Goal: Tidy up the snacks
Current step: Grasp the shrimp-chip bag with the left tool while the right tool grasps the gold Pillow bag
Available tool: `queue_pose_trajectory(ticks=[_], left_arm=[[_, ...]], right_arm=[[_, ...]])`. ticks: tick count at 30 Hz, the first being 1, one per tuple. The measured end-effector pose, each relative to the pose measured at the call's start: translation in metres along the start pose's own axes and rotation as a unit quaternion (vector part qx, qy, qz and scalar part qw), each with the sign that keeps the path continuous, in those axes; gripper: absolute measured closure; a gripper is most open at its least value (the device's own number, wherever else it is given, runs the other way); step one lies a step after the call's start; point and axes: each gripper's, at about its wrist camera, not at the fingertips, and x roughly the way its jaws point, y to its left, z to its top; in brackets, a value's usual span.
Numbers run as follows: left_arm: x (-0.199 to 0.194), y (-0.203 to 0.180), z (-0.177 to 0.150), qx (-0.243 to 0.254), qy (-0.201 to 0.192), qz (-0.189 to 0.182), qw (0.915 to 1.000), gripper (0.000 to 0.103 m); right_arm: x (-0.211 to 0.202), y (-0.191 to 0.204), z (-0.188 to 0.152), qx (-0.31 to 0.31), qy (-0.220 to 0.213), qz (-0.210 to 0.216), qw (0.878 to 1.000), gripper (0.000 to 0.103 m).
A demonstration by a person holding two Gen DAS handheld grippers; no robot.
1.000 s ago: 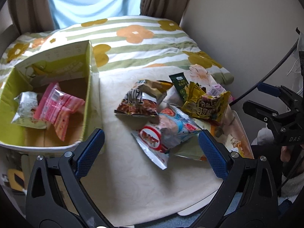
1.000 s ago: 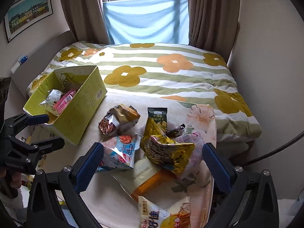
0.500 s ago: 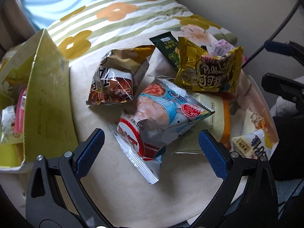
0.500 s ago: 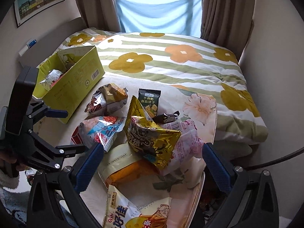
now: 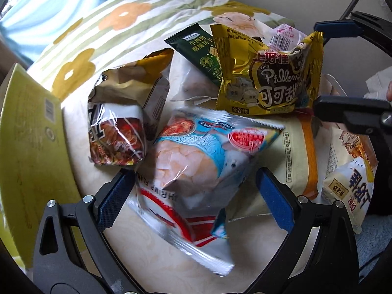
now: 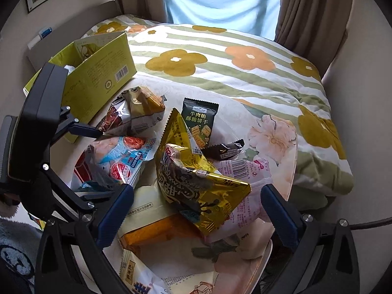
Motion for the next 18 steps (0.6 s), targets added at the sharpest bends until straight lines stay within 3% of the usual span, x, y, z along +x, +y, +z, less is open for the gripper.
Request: queue_pose_trajectory(ticks=[16,18], left_arm=[[0.003,0.012,-0.005,0.001,0.002,-0.03,0.9996,0.034],[0.001,0.011,-0.008,0.002,0.003,-0.031,0.9995,0.036]], right_arm=[[0.039,0.0,0.014,-0.032,0.026,0.057,0.998,0.001],[0.042,0.002,0.015,-0.039,0.028,0.061,0.997,0.011]])
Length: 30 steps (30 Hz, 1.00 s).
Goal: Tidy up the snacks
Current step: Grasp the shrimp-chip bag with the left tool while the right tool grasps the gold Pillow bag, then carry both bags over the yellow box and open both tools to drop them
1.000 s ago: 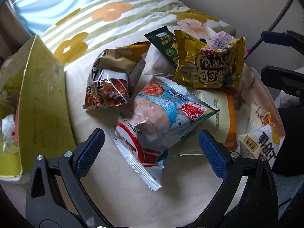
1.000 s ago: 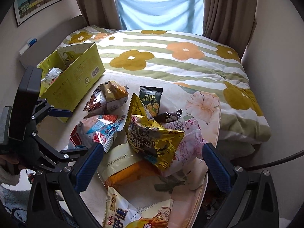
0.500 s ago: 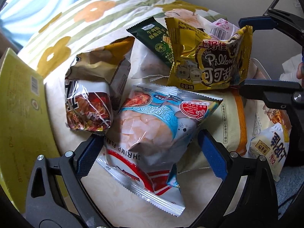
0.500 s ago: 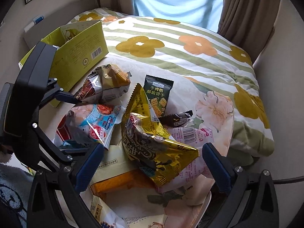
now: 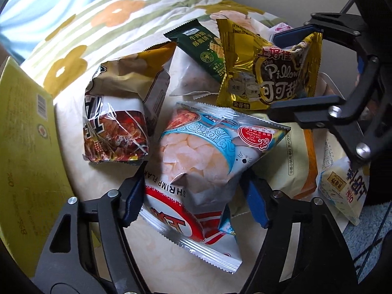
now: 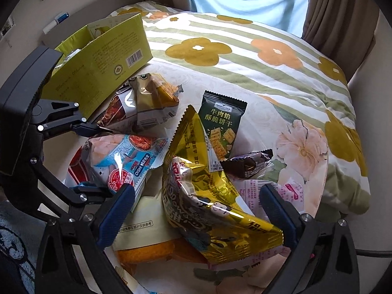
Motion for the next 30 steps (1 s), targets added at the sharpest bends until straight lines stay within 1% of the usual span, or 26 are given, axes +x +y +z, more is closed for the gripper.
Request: queue_pose_trajectory(ticks=[1,6,8,9,12,15,21,26,30], left_arm=[[-0.001,0.0,-0.001,0.0,0.0,0.0,1.0,0.037],[-0.005,-0.001,-0.008,-0.005,-0.002,0.004,1.0,0.038],[-0.006,-0.001,-0.009,-0.007,-0.003,0.006,1.0,0.039],[-0.007,-0.001,-0.01,-0.009,-0.004,0.008,0.9999,0.04],[-0.013,-0.001,-0.012,-0.011,-0.01,0.009,0.9998,0.04],[-0.019,-0.002,-0.012,-0.009,-0.016,0.014,0.9997,0.041],[-0.04,-0.008,-0.017,-0.017,-0.032,0.022,0.9991,0.041],[-0.064,-0.015,-0.02,-0.028,-0.056,0.034,0.9974,0.041],[-0.088,-0.019,-0.025,-0.043,-0.082,0.048,0.9945,0.041]], right_arm=[[0.002,0.001,0.0,-0.003,0.004,0.003,1.0,0.014],[0.011,0.005,0.0,-0.026,0.017,-0.001,1.0,0.038],[0.013,0.005,-0.001,-0.032,0.021,-0.002,0.999,0.041],[0.013,0.005,-0.001,-0.031,0.022,-0.001,0.999,0.045],[0.01,0.003,-0.002,-0.03,0.016,-0.002,0.999,0.053],[0.003,0.003,-0.002,-0.025,0.003,-0.004,1.0,0.056],[-0.018,0.006,-0.001,-0.011,-0.019,-0.005,1.0,0.057],[-0.043,0.015,-0.003,-0.011,-0.043,-0.013,0.999,0.058],[-0.066,0.021,-0.003,-0.011,-0.066,-0.017,0.998,0.059]])
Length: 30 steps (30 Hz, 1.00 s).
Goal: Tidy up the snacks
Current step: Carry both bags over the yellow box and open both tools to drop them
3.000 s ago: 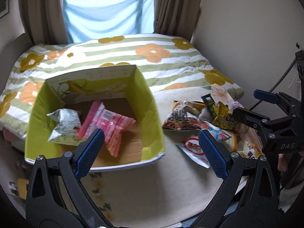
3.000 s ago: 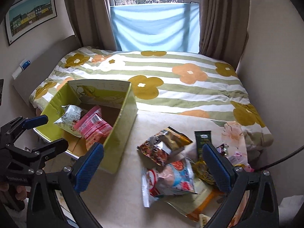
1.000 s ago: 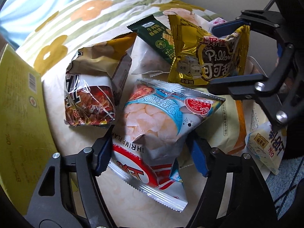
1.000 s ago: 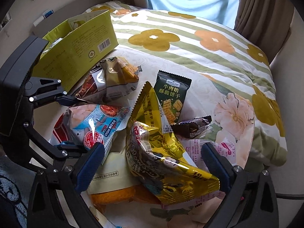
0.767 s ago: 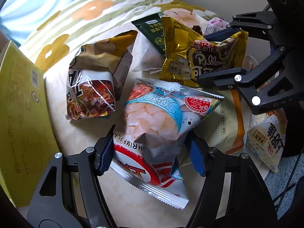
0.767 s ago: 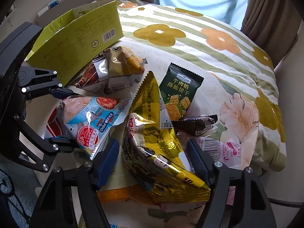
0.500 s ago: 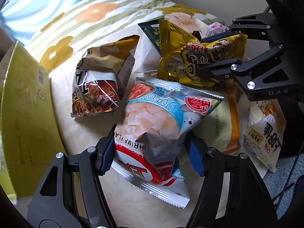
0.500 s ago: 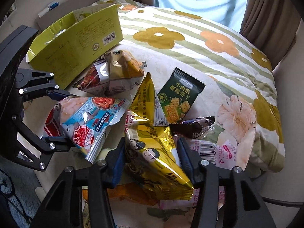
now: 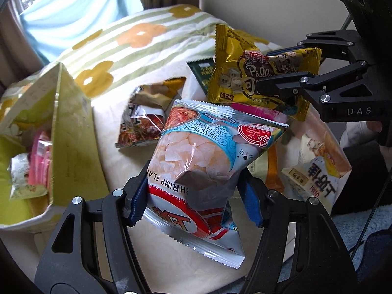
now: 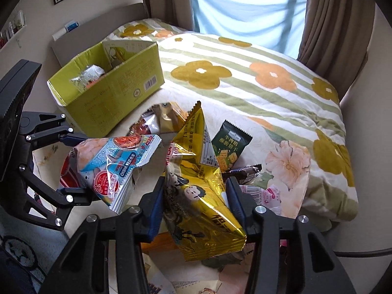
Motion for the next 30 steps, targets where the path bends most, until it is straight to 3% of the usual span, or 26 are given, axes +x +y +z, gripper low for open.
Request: queue_pose_trajectory(ticks=[7,15,22,30], left_arm=[[-0.06,0.022,0.003,-0.033,-0.059,0.029,0.9973,0.041],[-0.108,0.095,0.004,-0.081,-0.115,0.071,0.9875,0.041],[-0.126,0.191,-0.009,-0.113,-0.114,0.108,0.9811,0.041],[-0.113,0.292,-0.038,-0.139,-0.083,0.126,0.9787,0.041]], right_arm=[[-0.039,0.012,0.019,0.0,-0.047,-0.003,0.999,0.059],[-0.055,0.048,0.069,-0.013,-0.087,-0.004,0.996,0.059],[-0.037,0.101,0.126,0.004,-0.109,0.015,0.994,0.059],[0.016,0.167,0.179,0.023,-0.095,0.036,0.995,0.059]])
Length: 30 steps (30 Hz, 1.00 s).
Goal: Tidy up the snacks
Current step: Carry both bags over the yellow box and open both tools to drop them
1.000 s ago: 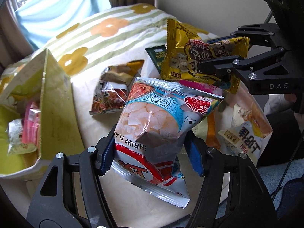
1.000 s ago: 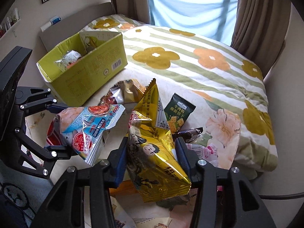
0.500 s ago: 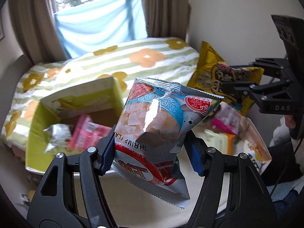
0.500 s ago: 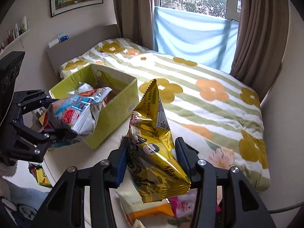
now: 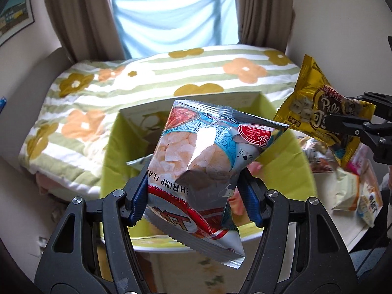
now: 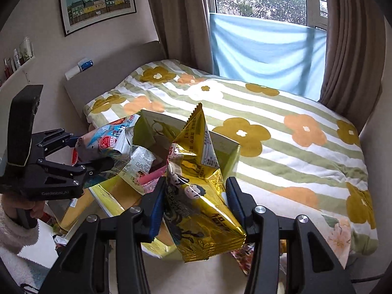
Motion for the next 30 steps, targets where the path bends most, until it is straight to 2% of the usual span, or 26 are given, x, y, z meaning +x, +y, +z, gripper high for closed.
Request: queue_pose_trajectory(ticks=[5,7,8,10,14,17,25,26,28,29,30], left_arm=[[0.026,0.027,-0.002,0.012,0.021,-0.008,0.9997,0.04],[0.033,0.031,-0.002,0.016,0.023,-0.007,0.9996,0.035],[0.037,0.031,-0.003,0.02,0.025,-0.005,0.9995,0.031],[0.04,0.03,-0.004,0.031,0.026,0.005,0.9992,0.001],[0.036,0.029,-0.011,0.035,0.025,0.0,0.9991,0.0],[0.034,0.033,-0.02,0.024,0.039,0.01,0.9989,0.0],[0.024,0.049,-0.025,-0.008,0.045,0.024,0.9987,0.0],[0.023,0.051,-0.026,-0.01,0.045,0.027,0.9986,0.0],[0.021,0.051,-0.028,-0.013,0.045,0.03,0.9985,0.0],[0.02,0.05,-0.029,-0.015,0.044,0.03,0.9985,0.0],[0.018,0.05,-0.03,-0.017,0.043,0.031,0.9985,0.0]], right_arm=[[0.037,0.026,0.01,0.014,0.024,-0.003,1.0,0.059],[0.047,0.032,0.011,0.022,0.032,-0.007,0.999,0.059],[0.05,0.033,0.01,0.026,0.034,-0.008,0.999,0.059],[0.057,0.034,0.009,0.035,0.043,-0.009,0.998,0.059],[0.064,0.031,0.007,0.041,0.058,-0.015,0.997,0.059],[0.067,0.026,0.005,0.048,0.065,-0.009,0.997,0.059],[0.077,0.024,0.003,0.071,0.077,0.006,0.995,0.058],[0.078,0.025,0.002,0.073,0.079,0.01,0.994,0.056],[0.082,0.028,0.0,0.079,0.085,0.02,0.993,0.039],[0.081,0.029,-0.001,0.079,0.081,0.017,0.993,0.019],[0.08,0.03,-0.003,0.078,0.072,0.013,0.994,0.006]])
